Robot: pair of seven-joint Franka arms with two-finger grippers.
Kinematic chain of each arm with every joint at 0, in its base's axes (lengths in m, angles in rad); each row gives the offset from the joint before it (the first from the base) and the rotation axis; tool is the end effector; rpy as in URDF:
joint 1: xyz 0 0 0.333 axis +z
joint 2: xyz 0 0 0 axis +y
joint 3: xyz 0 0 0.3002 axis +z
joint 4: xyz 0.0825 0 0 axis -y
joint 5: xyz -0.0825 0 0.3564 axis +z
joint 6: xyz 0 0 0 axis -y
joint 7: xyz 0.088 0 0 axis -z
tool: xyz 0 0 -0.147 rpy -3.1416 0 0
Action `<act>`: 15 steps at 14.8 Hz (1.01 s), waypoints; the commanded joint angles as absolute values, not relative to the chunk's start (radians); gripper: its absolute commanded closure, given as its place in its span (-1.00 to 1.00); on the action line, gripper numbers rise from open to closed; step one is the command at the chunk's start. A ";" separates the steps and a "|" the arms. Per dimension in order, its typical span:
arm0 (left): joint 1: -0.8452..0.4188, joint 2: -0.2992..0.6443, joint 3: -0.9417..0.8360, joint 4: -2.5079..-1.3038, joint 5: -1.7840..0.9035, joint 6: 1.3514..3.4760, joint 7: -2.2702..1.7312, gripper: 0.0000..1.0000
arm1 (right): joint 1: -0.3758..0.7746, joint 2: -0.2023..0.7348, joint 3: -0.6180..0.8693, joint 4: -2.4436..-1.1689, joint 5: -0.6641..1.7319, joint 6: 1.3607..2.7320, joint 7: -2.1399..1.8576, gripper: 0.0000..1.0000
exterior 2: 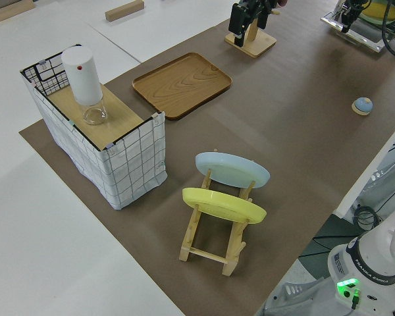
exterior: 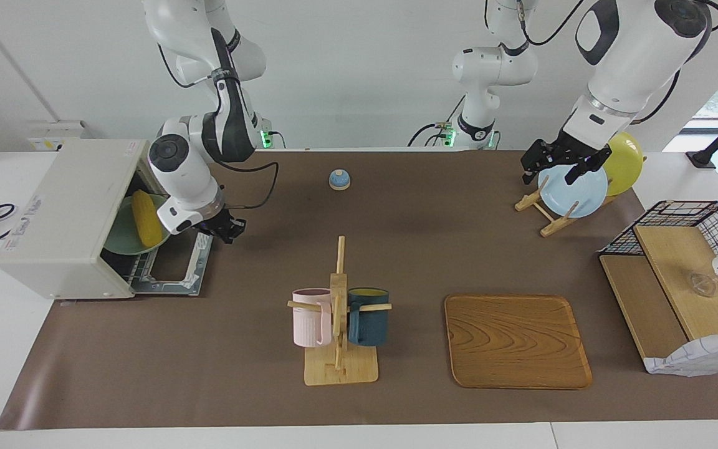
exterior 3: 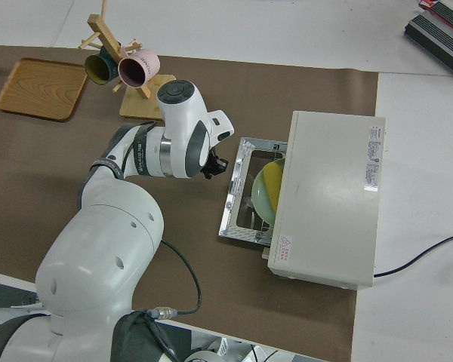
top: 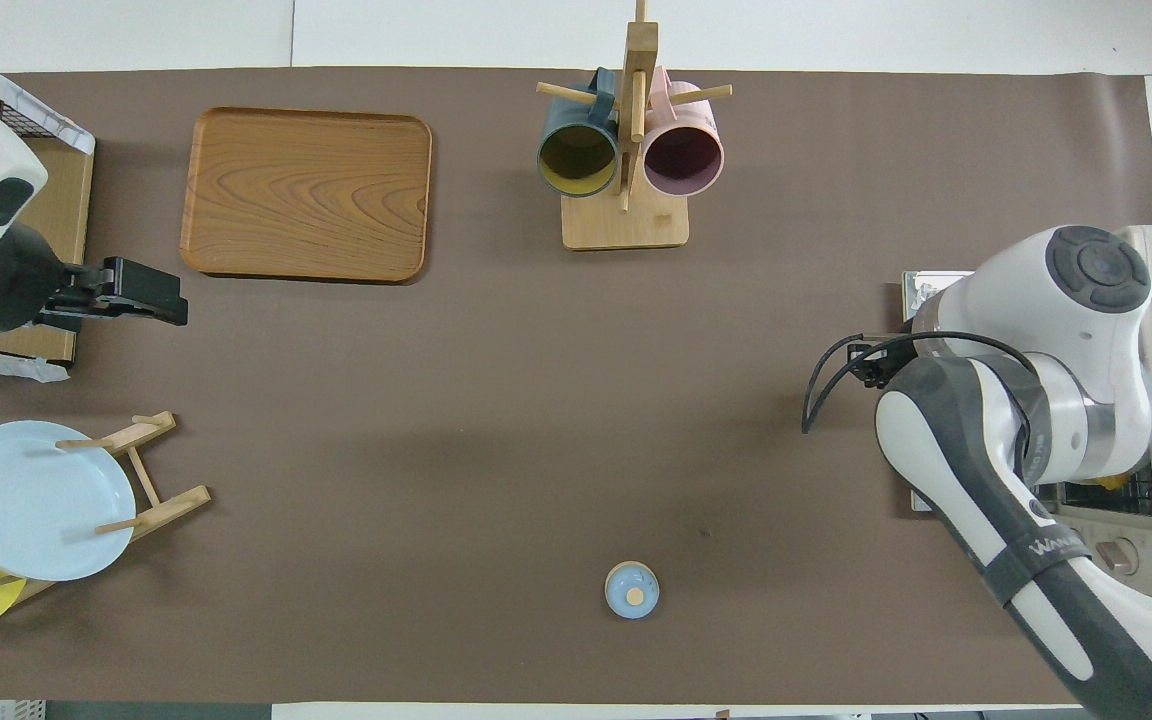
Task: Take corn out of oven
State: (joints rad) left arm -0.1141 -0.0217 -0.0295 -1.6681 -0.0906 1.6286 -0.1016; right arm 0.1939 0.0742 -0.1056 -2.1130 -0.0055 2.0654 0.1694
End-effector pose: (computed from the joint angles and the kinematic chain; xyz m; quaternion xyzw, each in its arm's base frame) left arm 0.5158 -0.0877 0.5423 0.9988 -0.0180 -0.0143 0.0434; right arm 0.5106 0.0448 0.3312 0.9974 -0.0391 -0.0594 0.0140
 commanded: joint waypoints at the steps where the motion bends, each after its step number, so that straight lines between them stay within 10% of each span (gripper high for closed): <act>1: -0.109 -0.038 -0.029 -1.694 -0.112 1.651 -0.104 -1.00 | 0.189 0.014 -0.110 -2.067 -0.174 1.932 0.199 0.06; 15: -0.109 -0.037 -0.029 -1.694 -0.127 1.658 -0.109 -1.00 | 0.094 -0.038 -0.117 -2.230 -0.236 2.071 0.133 0.19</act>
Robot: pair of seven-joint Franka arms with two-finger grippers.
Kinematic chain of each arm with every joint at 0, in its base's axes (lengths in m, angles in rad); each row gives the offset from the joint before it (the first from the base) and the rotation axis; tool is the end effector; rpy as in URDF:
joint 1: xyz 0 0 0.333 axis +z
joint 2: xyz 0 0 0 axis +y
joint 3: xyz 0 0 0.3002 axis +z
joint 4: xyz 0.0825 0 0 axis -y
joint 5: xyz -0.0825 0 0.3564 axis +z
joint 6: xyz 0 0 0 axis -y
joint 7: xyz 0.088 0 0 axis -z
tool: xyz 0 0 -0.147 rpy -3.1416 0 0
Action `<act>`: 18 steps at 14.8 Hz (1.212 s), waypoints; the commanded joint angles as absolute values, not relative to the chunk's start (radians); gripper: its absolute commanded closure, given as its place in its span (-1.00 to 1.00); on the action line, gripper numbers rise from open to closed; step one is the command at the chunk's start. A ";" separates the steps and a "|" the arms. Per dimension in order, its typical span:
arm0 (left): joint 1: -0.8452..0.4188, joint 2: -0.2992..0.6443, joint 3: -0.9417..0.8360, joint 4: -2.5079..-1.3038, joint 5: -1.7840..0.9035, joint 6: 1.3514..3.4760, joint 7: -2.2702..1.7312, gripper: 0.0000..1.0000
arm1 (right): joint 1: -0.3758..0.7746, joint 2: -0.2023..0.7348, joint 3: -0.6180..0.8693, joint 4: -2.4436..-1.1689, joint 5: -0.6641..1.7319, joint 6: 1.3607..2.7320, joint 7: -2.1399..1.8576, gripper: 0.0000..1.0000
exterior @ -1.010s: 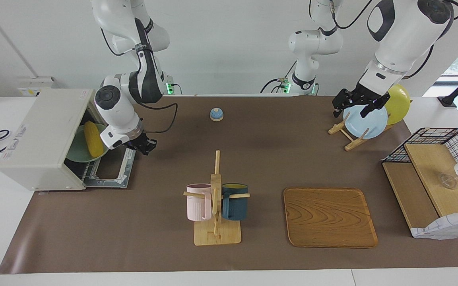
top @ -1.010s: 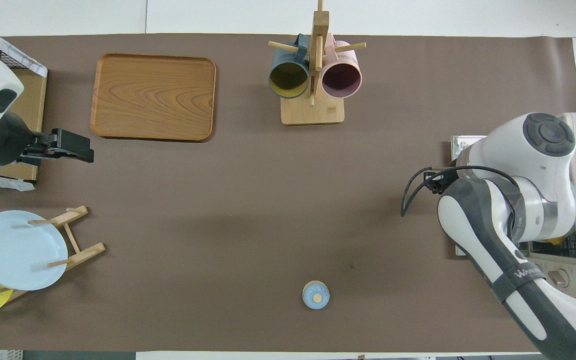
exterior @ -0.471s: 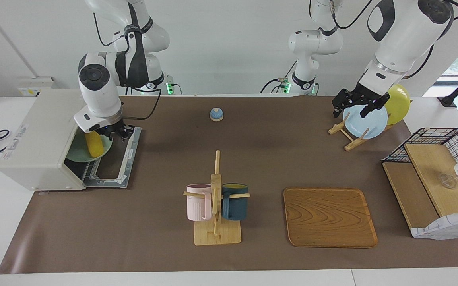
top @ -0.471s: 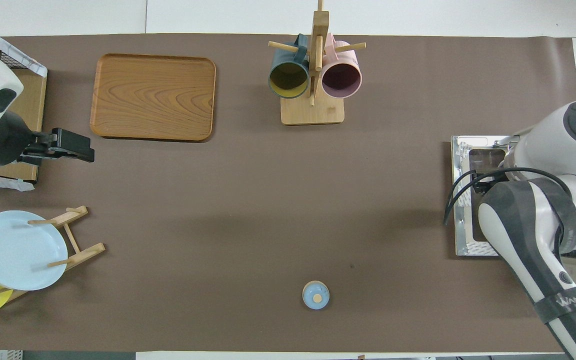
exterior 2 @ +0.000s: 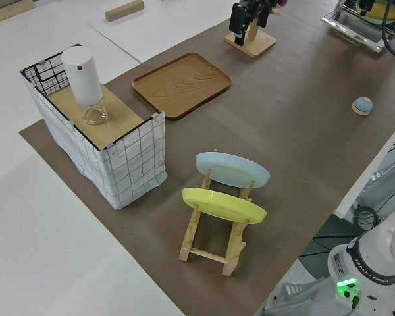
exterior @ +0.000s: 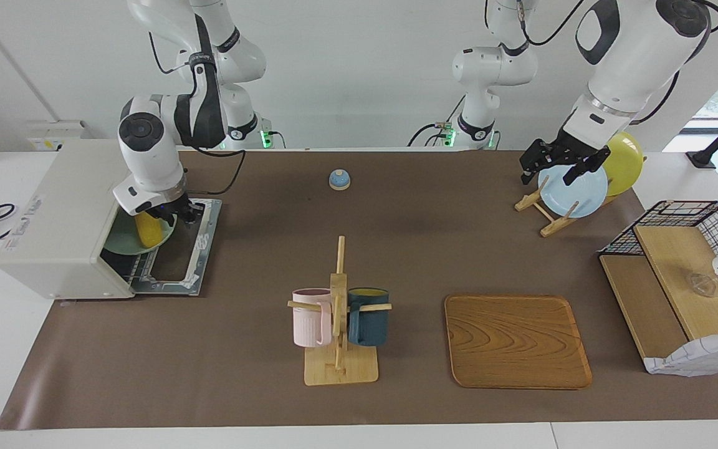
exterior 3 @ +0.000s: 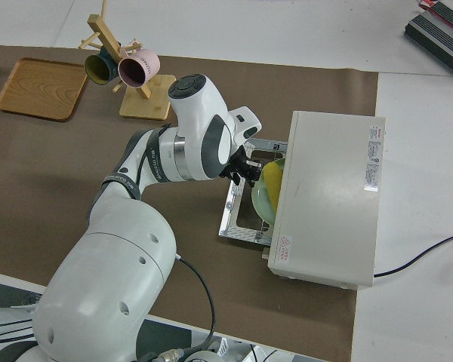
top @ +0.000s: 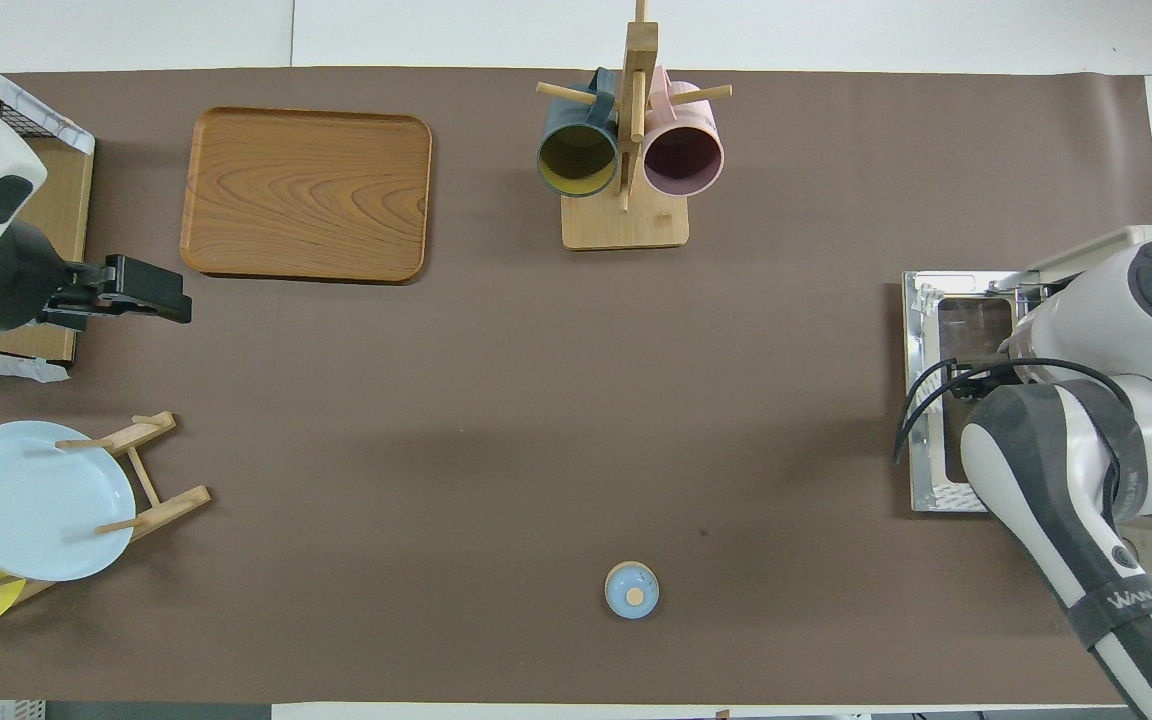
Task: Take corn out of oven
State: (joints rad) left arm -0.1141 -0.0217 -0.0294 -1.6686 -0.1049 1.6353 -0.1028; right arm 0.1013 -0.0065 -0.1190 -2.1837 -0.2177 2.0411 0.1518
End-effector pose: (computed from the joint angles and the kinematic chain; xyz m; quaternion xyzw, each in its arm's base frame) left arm 0.5164 -0.0897 0.5428 0.9985 -0.0166 -0.0121 0.0509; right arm 0.4885 -0.0283 0.3426 0.9930 -0.0284 -0.0612 0.0972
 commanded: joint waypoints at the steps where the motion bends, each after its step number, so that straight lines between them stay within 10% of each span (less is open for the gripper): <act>1: -0.109 -0.037 -0.029 -1.694 -0.129 1.660 -0.109 -1.00 | 0.094 -0.040 -0.117 -2.235 -0.236 2.071 0.132 0.19; 13: -0.107 -0.035 -0.029 -1.694 -0.136 1.666 -0.110 -1.00 | 0.048 -0.044 -0.118 -2.252 -0.236 2.077 0.026 0.18; 14: -0.107 -0.035 -0.029 -1.692 -0.144 1.666 -0.110 -1.00 | 0.048 -0.044 -0.118 -2.252 -0.236 2.077 0.025 0.24; 16: -0.107 -0.035 -0.028 -1.690 -0.147 1.667 -0.110 -1.00 | 0.048 -0.044 -0.118 -2.255 -0.236 2.082 0.002 1.00; 18: -0.107 -0.034 -0.028 -1.692 -0.147 1.671 -0.110 -1.00 | 0.046 -0.044 -0.118 -2.256 -0.236 2.088 -0.032 1.00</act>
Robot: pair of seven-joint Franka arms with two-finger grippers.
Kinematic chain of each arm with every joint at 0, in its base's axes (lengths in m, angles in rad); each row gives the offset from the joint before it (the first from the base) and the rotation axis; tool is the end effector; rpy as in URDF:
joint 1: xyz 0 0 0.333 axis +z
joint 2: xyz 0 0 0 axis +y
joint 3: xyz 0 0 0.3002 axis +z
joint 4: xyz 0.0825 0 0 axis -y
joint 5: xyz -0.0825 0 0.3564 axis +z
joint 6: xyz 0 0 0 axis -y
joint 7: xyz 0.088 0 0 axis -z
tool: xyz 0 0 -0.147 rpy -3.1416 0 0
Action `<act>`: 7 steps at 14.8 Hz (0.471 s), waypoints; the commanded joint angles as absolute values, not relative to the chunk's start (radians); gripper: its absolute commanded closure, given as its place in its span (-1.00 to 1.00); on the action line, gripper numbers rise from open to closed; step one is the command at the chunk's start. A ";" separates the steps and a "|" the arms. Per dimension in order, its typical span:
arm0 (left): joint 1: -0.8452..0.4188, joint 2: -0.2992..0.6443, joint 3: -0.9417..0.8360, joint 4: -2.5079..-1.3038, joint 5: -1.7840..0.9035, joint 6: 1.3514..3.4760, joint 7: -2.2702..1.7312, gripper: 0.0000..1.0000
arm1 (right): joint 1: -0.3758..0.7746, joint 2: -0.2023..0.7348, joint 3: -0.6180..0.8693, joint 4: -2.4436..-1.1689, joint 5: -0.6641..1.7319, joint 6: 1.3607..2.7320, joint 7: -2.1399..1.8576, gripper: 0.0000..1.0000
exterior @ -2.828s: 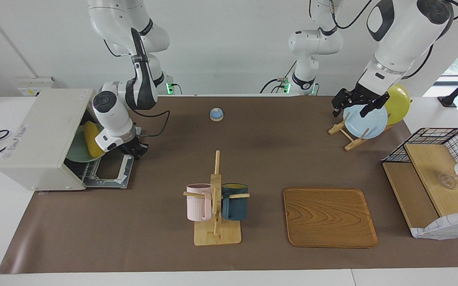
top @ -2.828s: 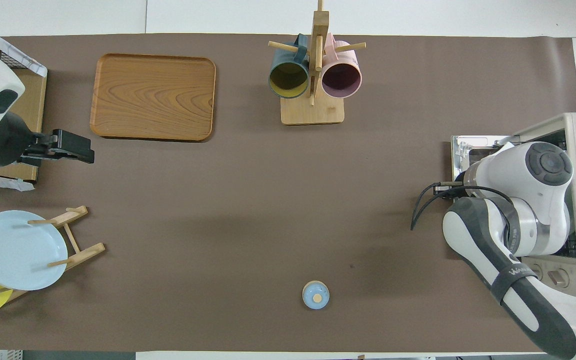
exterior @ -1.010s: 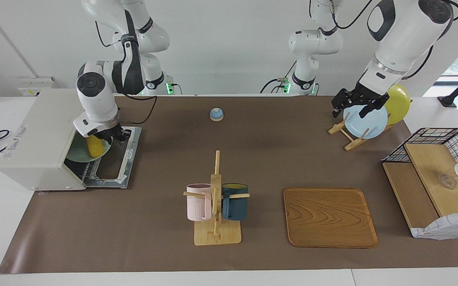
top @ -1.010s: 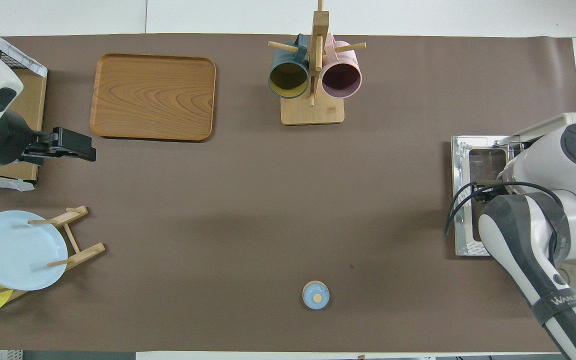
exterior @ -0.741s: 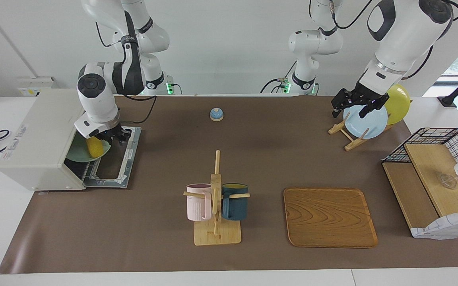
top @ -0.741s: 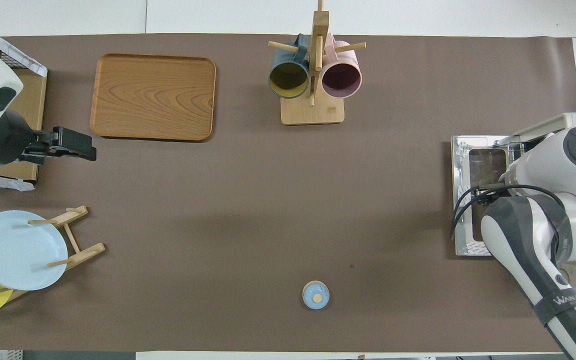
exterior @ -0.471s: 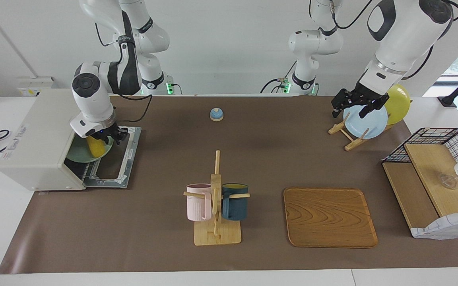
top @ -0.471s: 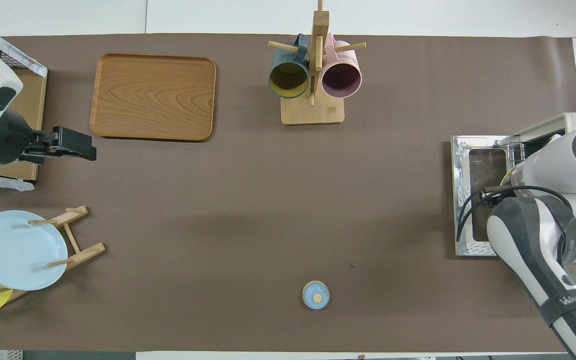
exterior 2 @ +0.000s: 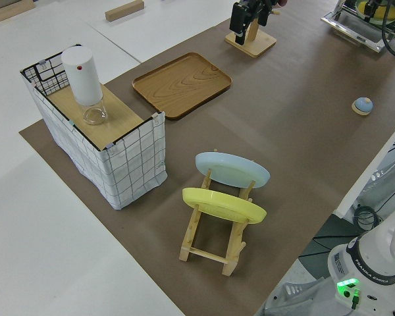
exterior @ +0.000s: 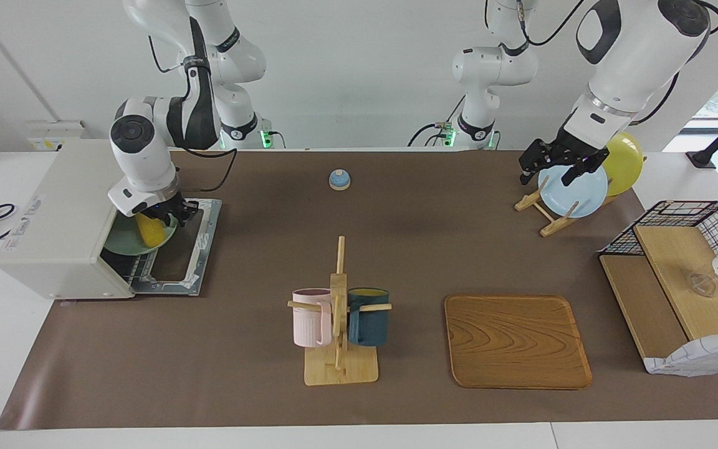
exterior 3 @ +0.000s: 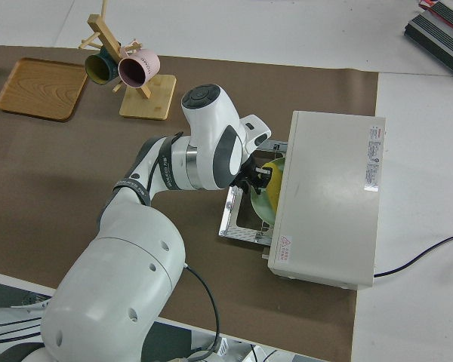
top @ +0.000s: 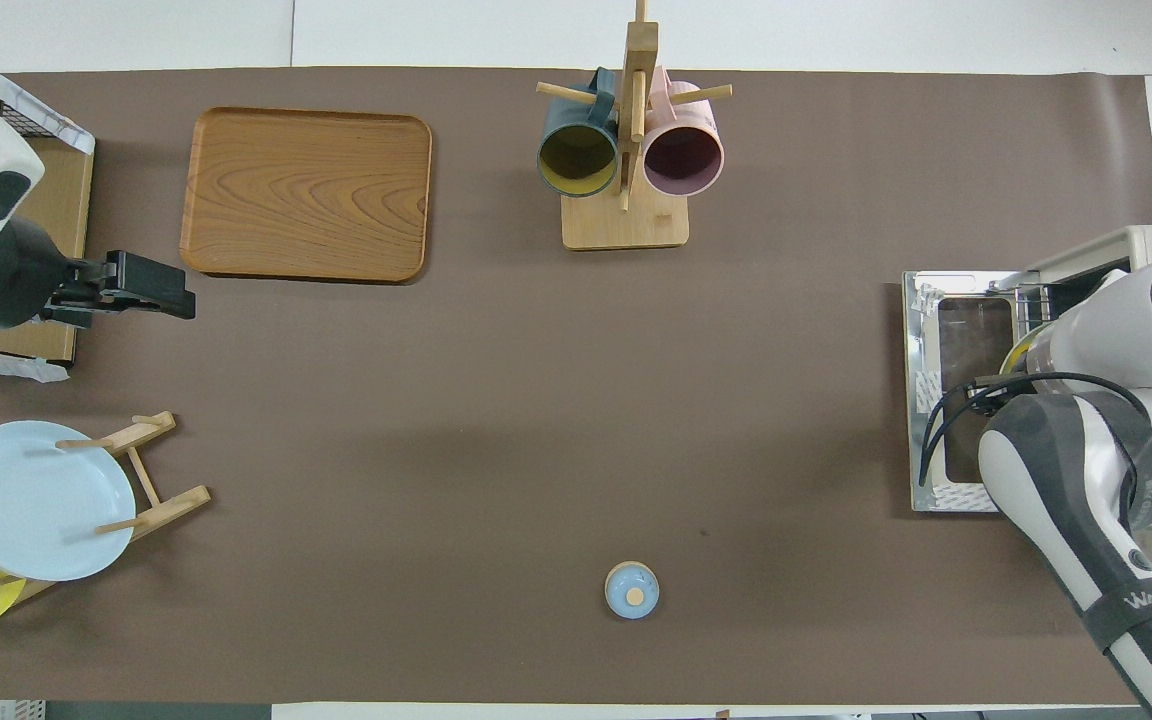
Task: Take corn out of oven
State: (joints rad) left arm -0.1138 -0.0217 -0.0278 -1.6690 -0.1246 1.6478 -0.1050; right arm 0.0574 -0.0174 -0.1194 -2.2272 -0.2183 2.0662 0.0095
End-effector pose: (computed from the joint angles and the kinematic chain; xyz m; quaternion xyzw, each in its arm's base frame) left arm 0.5181 -0.0915 0.5440 0.9980 -0.0135 -0.0074 0.0613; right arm 0.4777 -0.0486 0.3317 0.9930 0.0231 -0.0737 0.0889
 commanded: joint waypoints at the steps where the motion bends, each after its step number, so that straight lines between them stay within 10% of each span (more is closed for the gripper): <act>1: -0.107 -0.034 -0.029 -1.692 -0.147 1.671 -0.110 -1.00 | 0.046 -0.046 -0.118 -2.261 -0.236 2.089 -0.032 1.00; 7: -0.107 -0.035 -0.029 -1.692 -0.147 1.671 -0.110 -1.00 | 0.095 -0.052 -0.112 -2.267 -0.238 2.096 -0.038 1.00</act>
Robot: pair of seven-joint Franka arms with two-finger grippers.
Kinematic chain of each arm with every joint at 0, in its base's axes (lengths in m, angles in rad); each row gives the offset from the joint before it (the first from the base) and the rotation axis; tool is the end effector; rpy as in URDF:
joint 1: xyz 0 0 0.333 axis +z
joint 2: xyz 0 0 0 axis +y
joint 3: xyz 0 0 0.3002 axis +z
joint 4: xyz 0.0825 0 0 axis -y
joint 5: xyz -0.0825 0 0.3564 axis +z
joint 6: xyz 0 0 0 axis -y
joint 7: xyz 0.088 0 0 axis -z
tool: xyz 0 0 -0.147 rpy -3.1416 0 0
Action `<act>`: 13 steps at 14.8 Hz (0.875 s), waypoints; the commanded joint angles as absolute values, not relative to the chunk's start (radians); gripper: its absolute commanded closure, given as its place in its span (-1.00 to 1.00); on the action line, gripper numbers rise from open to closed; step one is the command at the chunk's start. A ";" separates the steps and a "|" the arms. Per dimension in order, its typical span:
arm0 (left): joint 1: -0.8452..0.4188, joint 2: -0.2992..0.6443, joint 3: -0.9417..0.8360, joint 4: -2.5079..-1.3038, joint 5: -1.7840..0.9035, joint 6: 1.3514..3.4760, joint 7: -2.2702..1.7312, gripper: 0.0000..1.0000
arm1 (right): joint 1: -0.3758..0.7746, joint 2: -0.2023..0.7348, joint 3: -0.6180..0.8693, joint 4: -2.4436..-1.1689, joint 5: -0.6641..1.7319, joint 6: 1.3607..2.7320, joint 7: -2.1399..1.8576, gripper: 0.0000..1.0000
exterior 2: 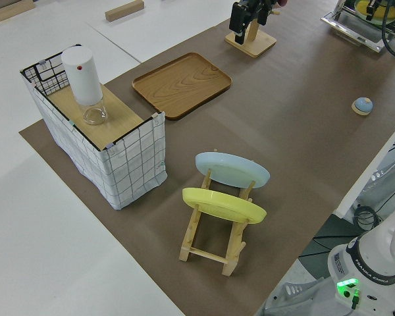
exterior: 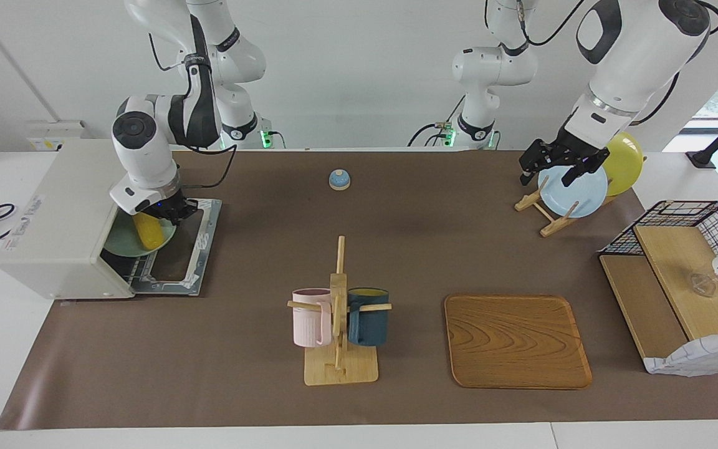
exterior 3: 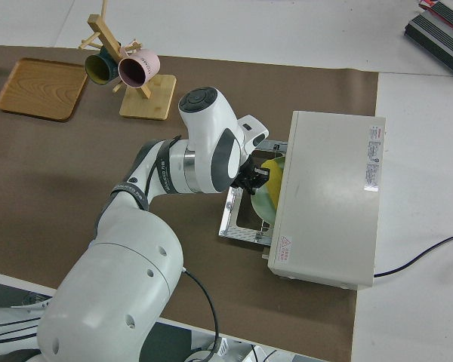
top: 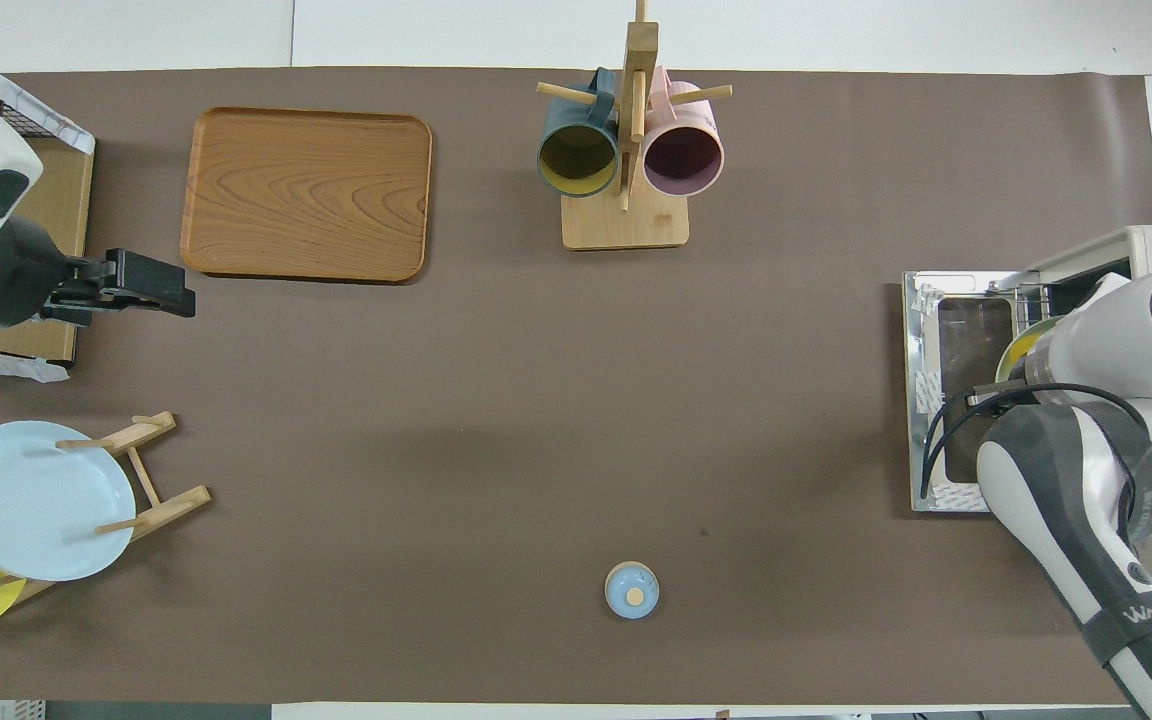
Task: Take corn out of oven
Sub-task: 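Pull the corn out of the oven with the right gripper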
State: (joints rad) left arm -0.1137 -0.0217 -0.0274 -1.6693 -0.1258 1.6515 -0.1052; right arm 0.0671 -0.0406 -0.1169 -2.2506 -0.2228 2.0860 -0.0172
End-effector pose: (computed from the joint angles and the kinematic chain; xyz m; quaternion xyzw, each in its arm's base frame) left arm 0.5186 -0.0915 0.5443 0.9980 -0.0130 -0.0057 0.0621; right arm 0.4744 -0.0423 0.3346 0.9930 0.0447 -0.0646 0.0887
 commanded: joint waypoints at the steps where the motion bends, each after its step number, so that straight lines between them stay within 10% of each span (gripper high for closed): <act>1: -0.107 -0.035 -0.029 -1.692 -0.147 1.671 -0.110 -1.00 | 0.127 -0.045 -0.112 -2.232 -0.236 2.050 -0.035 1.00; 8: -0.107 -0.035 -0.029 -1.694 -0.149 1.671 -0.110 -1.00 | 0.440 0.047 -0.109 -1.976 -0.221 1.813 0.162 1.00; 13: -0.106 -0.035 -0.028 -1.693 -0.173 1.655 -0.110 -1.00 | 0.681 0.312 -0.100 -1.676 -0.189 1.726 0.466 1.00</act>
State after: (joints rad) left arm -0.1137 -0.0217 -0.0272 -1.6701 -0.1427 1.6513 -0.1053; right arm 0.6382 0.1434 -0.1007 -1.8825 -0.2158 1.8010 0.4023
